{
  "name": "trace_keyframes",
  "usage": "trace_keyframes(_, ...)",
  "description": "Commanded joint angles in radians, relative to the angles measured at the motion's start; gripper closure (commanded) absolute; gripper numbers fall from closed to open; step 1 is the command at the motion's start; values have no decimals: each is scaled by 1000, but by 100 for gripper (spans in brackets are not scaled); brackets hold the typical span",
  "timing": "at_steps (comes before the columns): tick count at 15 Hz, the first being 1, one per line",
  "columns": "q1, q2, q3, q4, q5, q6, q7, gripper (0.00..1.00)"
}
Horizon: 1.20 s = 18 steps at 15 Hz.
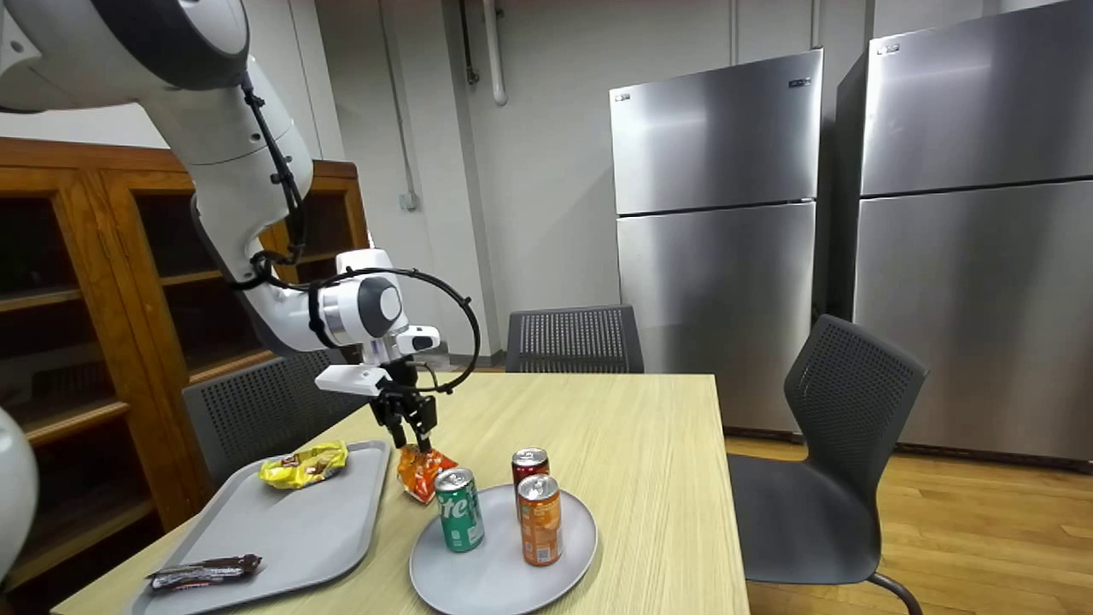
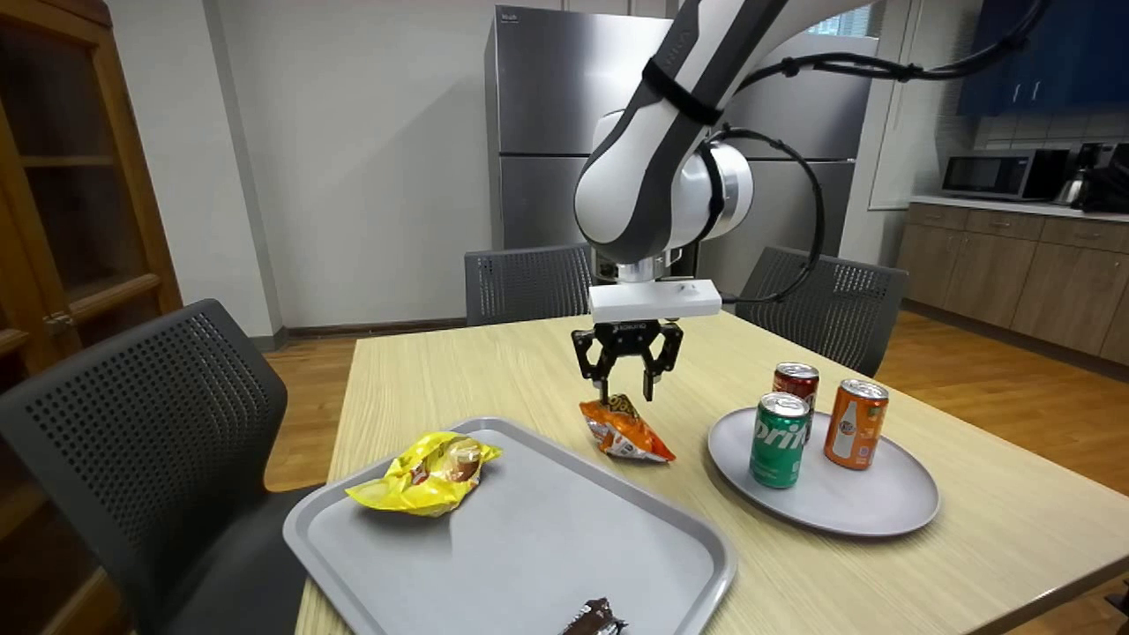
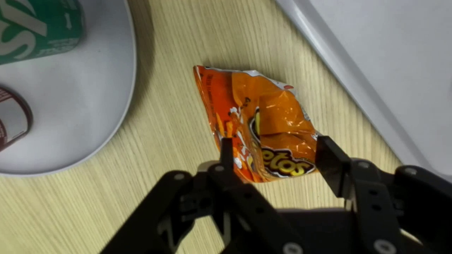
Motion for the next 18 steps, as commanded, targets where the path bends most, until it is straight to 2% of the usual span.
trace_keyframes(1,33,-52,3,-11,-2,-33,51,7)
trace_keyframes(2,40,-58,6,-11,-2,-37,60,1)
trace_keyframes(3,56,-63,3,-9,-8,-41,81,0)
trace_keyframes(9,106,-71,46,17,6,-90,149,0)
trace_keyframes(18,150,-24,122,117,14,-168,240,0)
